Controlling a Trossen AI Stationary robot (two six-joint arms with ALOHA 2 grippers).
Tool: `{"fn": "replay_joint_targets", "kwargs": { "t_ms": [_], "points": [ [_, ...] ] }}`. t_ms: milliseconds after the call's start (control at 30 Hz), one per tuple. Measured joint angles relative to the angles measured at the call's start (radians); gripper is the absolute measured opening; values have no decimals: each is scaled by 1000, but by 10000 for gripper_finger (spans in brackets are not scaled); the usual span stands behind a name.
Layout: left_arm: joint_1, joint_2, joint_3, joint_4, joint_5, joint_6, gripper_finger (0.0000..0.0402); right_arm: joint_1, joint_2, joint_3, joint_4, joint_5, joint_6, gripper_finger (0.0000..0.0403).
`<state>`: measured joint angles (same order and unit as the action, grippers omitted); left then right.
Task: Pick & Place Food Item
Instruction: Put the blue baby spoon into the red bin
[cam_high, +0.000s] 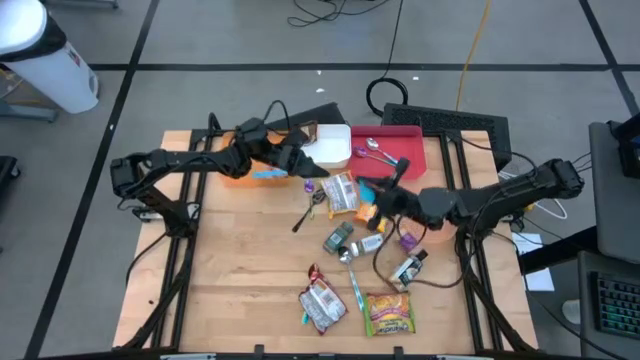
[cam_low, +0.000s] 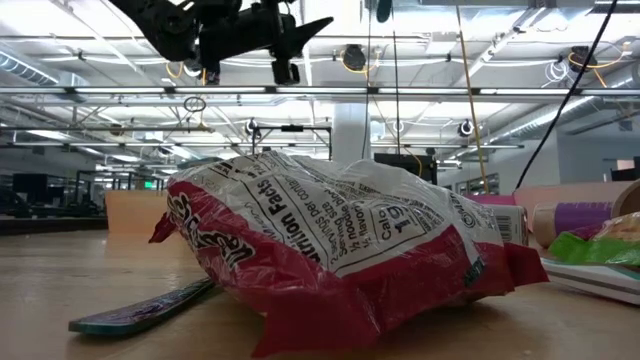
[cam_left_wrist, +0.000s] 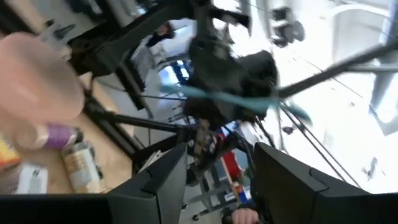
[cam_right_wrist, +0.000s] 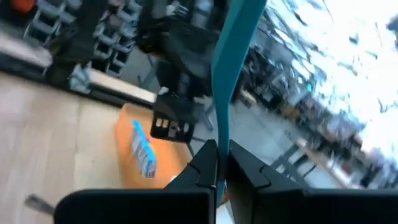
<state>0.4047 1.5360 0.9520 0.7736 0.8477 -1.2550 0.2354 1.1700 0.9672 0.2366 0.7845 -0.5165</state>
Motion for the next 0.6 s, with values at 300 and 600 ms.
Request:
{"fn": "replay_joint_targets", "kwargs": {
  "t_ms": [300, 600],
  "points": [
    [59, -2, 0, 119, 87, 26, 195, -252, -32, 174, -590, -307, 455, 3],
    [79, -6, 0, 116, 198, 111, 195, -563, 69, 253, -871, -809, 622, 3]
  ]
}}
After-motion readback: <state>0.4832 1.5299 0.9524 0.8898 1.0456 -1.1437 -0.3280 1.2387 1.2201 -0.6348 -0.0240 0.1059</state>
